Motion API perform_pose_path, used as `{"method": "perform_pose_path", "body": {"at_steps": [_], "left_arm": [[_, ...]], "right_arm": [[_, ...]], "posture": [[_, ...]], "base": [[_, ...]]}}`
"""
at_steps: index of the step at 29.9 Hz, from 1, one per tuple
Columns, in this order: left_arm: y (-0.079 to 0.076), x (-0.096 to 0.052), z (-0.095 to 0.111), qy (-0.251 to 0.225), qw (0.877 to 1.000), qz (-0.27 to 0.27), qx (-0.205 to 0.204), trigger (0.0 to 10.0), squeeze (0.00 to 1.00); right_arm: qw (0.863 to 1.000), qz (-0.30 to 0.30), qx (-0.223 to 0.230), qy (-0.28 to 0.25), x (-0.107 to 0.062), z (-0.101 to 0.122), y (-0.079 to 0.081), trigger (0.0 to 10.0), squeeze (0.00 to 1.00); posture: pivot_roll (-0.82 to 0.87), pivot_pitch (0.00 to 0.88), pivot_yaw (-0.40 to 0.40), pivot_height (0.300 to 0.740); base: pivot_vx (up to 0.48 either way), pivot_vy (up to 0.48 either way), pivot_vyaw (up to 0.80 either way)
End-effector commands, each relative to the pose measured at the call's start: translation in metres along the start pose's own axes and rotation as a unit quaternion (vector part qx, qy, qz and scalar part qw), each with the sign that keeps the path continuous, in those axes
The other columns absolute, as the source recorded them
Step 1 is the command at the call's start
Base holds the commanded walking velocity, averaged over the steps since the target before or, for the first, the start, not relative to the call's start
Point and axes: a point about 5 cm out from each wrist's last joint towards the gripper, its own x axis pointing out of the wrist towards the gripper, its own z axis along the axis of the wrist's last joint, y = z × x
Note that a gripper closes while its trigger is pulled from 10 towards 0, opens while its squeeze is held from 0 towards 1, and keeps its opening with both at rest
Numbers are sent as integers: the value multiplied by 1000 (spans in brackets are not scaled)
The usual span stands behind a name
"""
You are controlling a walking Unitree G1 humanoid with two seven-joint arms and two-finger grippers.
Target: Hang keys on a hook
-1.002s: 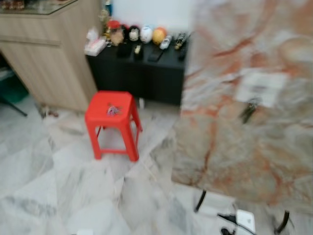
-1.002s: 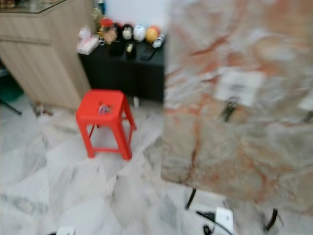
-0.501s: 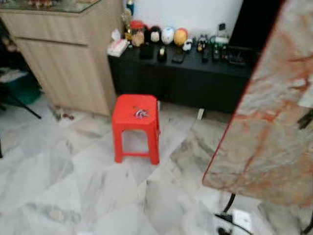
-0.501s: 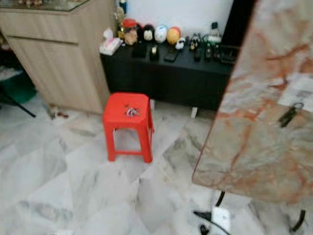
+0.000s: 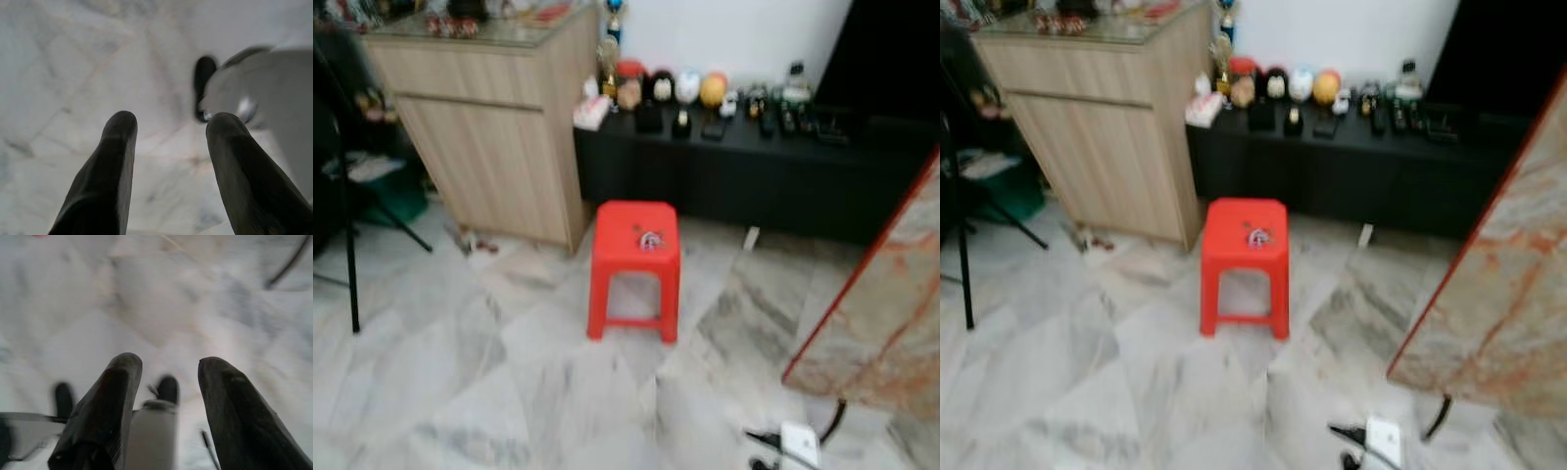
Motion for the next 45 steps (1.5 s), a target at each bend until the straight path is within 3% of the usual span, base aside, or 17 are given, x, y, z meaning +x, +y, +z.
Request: {"method": "perform_pose_path", "body": {"at_steps": [1,12,26,31,45], "left_arm": [[-5,0,0,-3,1000,-5,-2,10000,0],[-3,0,-1,-7,1000,0,-16,10000,0],[-8,1,9,-21,999,-16,-24,10000,0],[-10,2,10,-22,999,-18,-25,10000,0],[-14,2,7,-13,1000,-22,-18,10000,0]], "right_arm": [[1000,-15,6,2,-2,-2,-12,10000,0],[1000,-15,3,5,-2,-4,-11,10000,0],[1000,-12,-8,8,-1,0,-10,10000,0],[1000,-11,-5,8,-1,0,-10,10000,0],[998,-14,-54,10,-1,3,-12,10000,0]], "posture": [[117,25,-14,740],[115,16,-8,740],[127,71,-16,740],[124,81,-16,740],[126,79,-19,740]], "base": [[0,0,0],[0,0,0],[0,0,0],[260,0,0],[294,0,33]]}}
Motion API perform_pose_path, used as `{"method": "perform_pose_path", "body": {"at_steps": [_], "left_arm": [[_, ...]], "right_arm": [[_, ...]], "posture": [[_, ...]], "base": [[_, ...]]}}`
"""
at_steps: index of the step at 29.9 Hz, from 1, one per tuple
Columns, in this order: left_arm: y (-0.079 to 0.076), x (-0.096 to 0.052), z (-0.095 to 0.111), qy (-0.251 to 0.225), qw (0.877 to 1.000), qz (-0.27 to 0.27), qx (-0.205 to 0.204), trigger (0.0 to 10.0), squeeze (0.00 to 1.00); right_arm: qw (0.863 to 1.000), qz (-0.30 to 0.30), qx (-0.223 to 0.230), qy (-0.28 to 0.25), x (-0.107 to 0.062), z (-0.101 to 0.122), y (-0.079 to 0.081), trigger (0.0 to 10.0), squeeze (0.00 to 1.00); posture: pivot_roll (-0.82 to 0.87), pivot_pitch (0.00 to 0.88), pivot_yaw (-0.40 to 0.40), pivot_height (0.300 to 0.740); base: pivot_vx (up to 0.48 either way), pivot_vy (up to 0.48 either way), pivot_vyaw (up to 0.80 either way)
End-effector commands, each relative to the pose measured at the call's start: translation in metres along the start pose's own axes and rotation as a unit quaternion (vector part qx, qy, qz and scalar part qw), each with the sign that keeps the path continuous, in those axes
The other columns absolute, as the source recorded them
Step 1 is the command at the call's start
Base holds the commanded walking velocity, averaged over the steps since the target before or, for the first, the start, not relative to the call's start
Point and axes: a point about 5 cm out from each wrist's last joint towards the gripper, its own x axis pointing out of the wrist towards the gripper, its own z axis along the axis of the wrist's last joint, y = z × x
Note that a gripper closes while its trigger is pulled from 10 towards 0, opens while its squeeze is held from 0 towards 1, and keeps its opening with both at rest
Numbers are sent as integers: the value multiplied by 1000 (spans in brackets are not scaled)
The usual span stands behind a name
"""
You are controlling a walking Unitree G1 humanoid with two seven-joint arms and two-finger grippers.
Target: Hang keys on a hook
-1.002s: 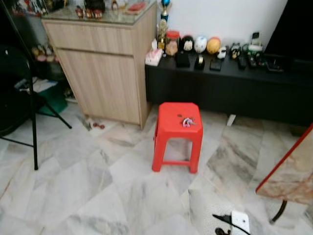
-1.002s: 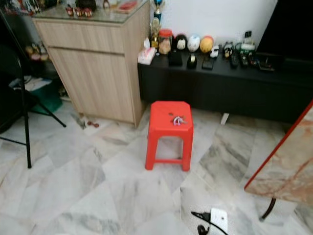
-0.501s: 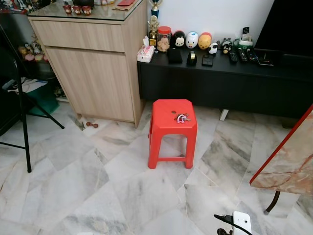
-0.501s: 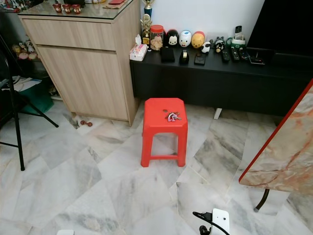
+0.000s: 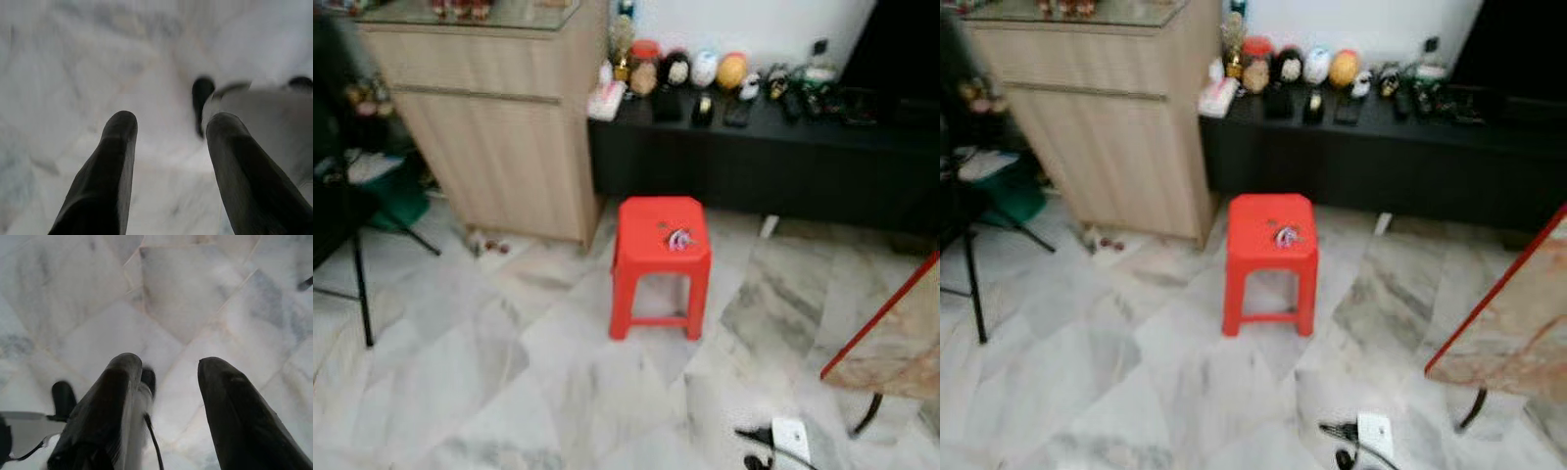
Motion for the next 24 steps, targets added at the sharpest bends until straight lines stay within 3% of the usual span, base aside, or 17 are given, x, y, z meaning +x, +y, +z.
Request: {"method": "perform_pose_path", "body": {"at_steps": [1,5,16,24], "left_arm": [[-4,-1,-9,18,1000,-3,1,10000,0],[-4,-1,-9,19,1000,-2,1,10000,0],[-4,-1,-11,21,1000,0,2,10000,0],[-4,-1,-11,21,1000,0,1,10000,0]], "right_arm": [[1000,-12,-2,4,-1,-3,-7,10000,0],[1000,-14,15,2,-1,-3,-7,10000,0],[1000,-16,1,-2,-1,-2,-7,10000,0],[999,-20,25,-12,-1,-1,-7,10000,0]], "posture": [[125,80,-19,740],[123,81,-20,740],[127,81,-19,740],[126,81,-22,740]], "base": [[304,0,506],[305,0,356],[303,0,0],[304,0,288]]}}
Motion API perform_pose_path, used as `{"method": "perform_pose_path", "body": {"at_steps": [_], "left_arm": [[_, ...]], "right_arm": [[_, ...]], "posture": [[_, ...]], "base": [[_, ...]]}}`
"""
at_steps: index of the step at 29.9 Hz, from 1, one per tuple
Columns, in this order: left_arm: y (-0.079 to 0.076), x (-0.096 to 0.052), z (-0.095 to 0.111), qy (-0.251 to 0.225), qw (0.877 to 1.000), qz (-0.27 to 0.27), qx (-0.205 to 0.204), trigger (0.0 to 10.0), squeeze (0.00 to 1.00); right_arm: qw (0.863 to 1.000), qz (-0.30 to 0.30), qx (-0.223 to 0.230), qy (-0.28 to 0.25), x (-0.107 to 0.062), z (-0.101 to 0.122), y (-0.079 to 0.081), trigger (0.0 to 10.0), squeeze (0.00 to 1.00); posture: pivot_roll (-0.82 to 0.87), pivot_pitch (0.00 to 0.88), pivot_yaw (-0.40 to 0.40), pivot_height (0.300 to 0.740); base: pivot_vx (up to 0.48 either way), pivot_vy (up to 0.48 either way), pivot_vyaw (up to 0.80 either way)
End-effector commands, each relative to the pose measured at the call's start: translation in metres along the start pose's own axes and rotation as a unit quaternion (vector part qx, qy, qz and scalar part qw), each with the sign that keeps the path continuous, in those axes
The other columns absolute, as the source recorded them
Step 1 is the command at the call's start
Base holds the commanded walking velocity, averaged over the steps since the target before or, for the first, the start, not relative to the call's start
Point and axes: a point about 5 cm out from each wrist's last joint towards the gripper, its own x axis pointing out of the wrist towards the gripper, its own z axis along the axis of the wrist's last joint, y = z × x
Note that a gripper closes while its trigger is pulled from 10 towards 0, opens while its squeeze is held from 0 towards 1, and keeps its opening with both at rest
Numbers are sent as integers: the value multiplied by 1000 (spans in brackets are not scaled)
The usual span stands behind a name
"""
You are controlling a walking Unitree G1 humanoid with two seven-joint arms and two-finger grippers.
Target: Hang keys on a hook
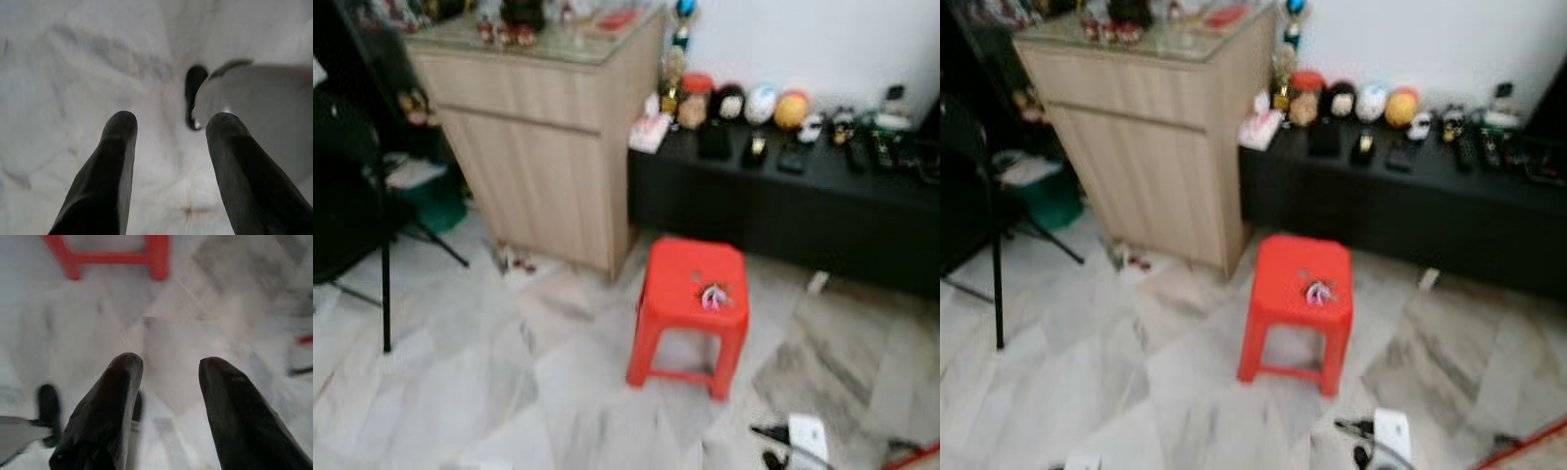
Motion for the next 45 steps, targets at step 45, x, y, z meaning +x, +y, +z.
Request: {"method": "perform_pose_path", "body": {"at_steps": [45], "left_arm": [[-6,0,-1,-3,1000,-13,1,10000,0]], "right_arm": [[999,-4,25,-21,-2,-3,-5,10000,0]], "posture": [[125,81,-30,740]], "base": [[267,0,75]]}}
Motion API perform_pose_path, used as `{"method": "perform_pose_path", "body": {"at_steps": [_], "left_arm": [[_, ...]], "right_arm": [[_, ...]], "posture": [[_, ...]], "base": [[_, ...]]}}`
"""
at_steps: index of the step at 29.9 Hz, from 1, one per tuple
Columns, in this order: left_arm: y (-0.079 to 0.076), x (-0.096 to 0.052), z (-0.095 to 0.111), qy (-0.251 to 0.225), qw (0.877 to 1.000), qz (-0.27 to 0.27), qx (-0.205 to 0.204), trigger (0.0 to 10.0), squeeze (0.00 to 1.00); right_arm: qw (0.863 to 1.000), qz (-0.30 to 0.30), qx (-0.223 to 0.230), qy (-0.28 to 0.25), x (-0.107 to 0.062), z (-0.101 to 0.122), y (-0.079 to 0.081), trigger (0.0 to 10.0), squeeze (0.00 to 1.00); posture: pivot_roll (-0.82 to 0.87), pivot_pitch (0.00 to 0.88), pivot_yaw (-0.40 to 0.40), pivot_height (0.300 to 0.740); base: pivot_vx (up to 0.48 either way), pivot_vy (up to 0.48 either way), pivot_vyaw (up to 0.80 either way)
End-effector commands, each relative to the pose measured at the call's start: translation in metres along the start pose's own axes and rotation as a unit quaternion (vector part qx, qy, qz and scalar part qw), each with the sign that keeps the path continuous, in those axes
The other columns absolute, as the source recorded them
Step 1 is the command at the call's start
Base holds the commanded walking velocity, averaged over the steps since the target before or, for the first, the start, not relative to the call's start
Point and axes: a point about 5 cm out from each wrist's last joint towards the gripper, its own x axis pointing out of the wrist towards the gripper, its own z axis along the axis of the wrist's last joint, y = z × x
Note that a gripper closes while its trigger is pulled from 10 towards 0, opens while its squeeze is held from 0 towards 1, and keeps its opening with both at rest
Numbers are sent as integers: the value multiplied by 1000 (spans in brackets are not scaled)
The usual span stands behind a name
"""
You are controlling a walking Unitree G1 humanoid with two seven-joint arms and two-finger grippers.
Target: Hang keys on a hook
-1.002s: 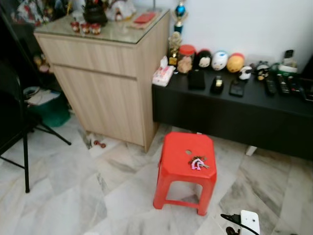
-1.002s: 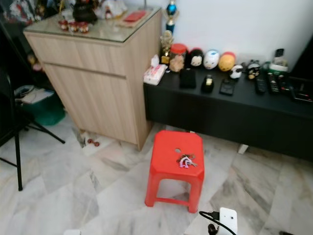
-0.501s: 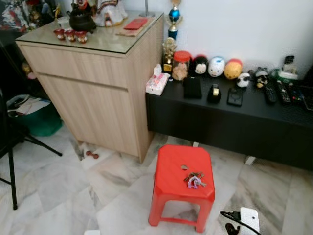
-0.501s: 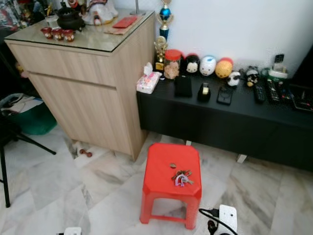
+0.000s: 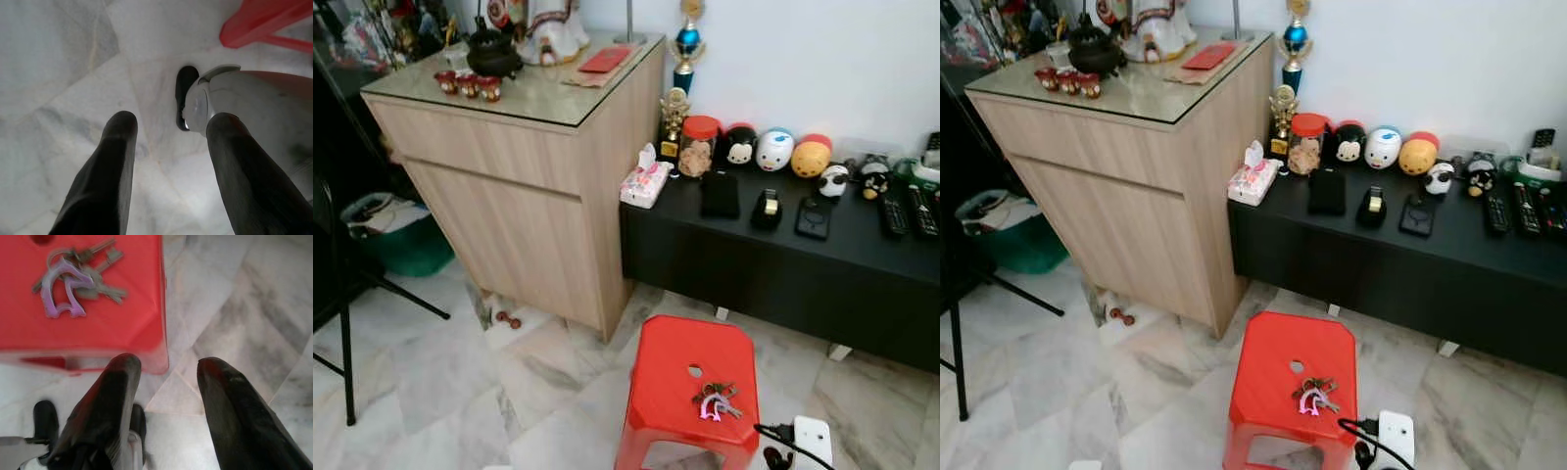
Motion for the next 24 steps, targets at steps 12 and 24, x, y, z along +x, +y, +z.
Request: {"method": "perform_pose_path", "body": {"at_steps": [12,24], "left_arm": [[2,-1,-2,-5,1000,4,-3,10000,0],[3,-1,-1,-10,1000,6,0,10000,0]], "right_arm": [[1000,8,19,-5,-1,-4,5,10000,0],[999,-1,-5,-34,-1,1,4,10000,0]], "posture": [[121,81,-27,740],[117,64,-19,740]], "base": [[0,0,0],[0,0,0]]}}
